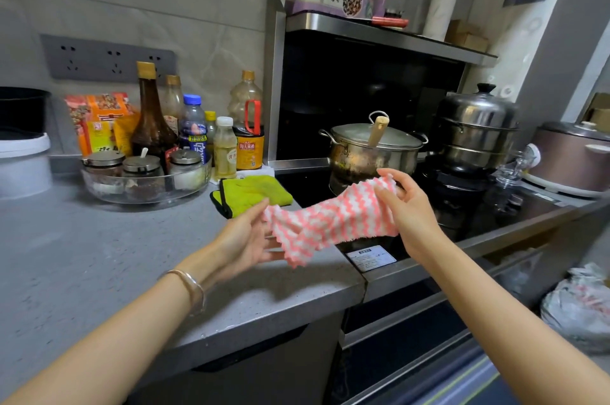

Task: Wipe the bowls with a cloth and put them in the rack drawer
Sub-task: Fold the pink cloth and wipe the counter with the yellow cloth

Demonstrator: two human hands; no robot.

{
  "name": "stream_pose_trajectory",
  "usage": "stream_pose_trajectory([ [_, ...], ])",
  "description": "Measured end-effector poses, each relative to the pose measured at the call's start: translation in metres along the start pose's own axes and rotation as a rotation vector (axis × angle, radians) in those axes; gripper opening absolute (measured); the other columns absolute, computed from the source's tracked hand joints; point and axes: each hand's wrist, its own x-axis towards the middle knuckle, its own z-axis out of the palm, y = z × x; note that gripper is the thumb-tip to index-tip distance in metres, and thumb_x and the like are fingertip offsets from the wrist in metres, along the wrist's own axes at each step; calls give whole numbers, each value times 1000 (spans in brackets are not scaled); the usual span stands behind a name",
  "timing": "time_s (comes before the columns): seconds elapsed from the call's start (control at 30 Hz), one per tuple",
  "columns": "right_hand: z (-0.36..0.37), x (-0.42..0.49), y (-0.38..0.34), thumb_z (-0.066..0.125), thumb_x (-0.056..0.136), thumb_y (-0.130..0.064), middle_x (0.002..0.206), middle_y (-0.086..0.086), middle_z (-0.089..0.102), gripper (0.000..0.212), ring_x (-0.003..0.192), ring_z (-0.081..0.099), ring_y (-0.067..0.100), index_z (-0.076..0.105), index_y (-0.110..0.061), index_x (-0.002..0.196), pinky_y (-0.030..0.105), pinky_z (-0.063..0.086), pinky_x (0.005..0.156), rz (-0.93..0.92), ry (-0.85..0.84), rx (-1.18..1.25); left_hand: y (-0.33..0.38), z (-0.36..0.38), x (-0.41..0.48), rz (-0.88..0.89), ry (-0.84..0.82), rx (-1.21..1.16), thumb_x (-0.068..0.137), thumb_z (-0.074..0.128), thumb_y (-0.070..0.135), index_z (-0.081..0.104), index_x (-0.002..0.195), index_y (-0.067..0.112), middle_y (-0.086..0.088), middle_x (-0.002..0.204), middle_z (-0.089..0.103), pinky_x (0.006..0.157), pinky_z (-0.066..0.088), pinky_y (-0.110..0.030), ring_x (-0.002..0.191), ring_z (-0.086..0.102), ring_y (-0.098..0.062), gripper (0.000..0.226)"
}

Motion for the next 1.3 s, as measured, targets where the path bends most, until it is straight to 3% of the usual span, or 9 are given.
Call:
stream_pose_trajectory([
  [0.13, 7, 6, -18, 58, 94, -26, 118, 4, 62, 21, 100, 65, 21, 59, -34, 114, 36, 58, 76, -114, -84, -173, -9, 12, -8, -23, -82, 154, 60, 73, 70, 54, 121, 5, -16, 113, 70, 90, 55, -41, 105, 67, -29, 91],
  [0.23, 14, 12, -39, 60, 94, -25, 112, 3, 65, 22, 97, 66, 19, 60, -32, 114, 32, 57, 76, -189, -124, -230, -20, 17, -10, 44, -62, 235, 30, 95, 50, 41, 127, 14, -11, 124, 65, 93, 53, -40, 112, 64, -24, 117],
  [0.4, 16, 23, -59, 60, 94, -25, 110, 6, 65, 20, 95, 66, 22, 59, -31, 112, 33, 57, 74, -167, -104, -264, -27, 31, -13, 291, 53, 246, 66, 87, 7, 41, 126, 23, -7, 116, 65, 75, 57, -28, 100, 68, -17, 77],
  [0.5, 15, 22, -57, 61, 93, -25, 111, 6, 65, 21, 95, 67, 22, 60, -31, 113, 34, 57, 73, -146, -100, -279, -22, 29, -15, 362, 102, 282, 67, 83, 29, 51, 115, 23, -6, 105, 70, 76, 59, -37, 94, 70, -22, 58],
  [0.63, 14, 19, -51, 61, 93, -23, 115, 6, 64, 24, 93, 67, 20, 60, -27, 117, 26, 54, 65, -105, -105, -270, -18, 26, -21, 301, 135, 232, 96, 53, 28, 57, 112, 15, -5, 84, 74, 63, 58, -28, 70, 72, -17, 22],
  [0.77, 17, 17, -48, 60, 93, -24, 123, 6, 60, 24, 100, 65, 23, 60, -28, 116, 33, 57, 73, -78, -111, -268, -16, 22, -24, 155, 118, -17, 102, 36, 35, 57, 116, 9, -9, 90, 75, 67, 58, -32, 79, 73, -21, 36],
  [0.93, 18, 17, -47, 60, 93, -24, 120, 8, 60, 22, 97, 66, 24, 61, -28, 115, 37, 58, 74, -81, -104, -260, -20, 16, -26, 170, 96, 112, 64, 82, 13, 50, 124, 8, -11, 109, 71, 80, 58, -35, 98, 70, -23, 68],
  [1.13, 15, 12, -43, 61, 93, -24, 113, 1, 65, 23, 91, 67, 16, 60, -27, 116, 25, 56, 64, -171, -82, -296, -17, 12, -30, 202, 170, 79, 85, 69, 12, 59, 114, 12, -5, 85, 75, 57, 56, -22, 65, 70, -15, 30],
  [1.3, 18, 4, -46, 63, 92, -24, 106, -2, 70, 23, 89, 69, 13, 60, -30, 114, 28, 57, 69, -233, -123, -257, -20, 8, -31, 125, 164, 143, 94, 57, 30, 60, 107, 12, -8, 89, 74, 60, 59, -24, 72, 73, -20, 23],
])
